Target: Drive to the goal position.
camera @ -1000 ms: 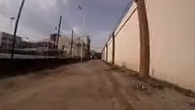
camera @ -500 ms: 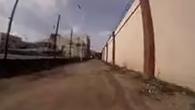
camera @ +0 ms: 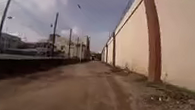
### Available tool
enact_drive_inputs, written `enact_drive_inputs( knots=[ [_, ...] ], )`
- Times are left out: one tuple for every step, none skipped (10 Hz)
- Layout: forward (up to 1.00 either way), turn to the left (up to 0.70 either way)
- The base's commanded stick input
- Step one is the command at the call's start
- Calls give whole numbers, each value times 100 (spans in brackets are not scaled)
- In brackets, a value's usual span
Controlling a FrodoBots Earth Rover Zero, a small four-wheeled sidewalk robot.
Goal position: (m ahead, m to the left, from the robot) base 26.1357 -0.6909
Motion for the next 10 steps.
enact_drive_inputs(
  knots=[
    [70, 0],
    [70, 0],
    [70, 0],
    [70, 0],
    [70, 0],
    [70, 0],
    [70, 0],
    [70, 0],
    [70, 0],
    [70, 0]
  ],
)
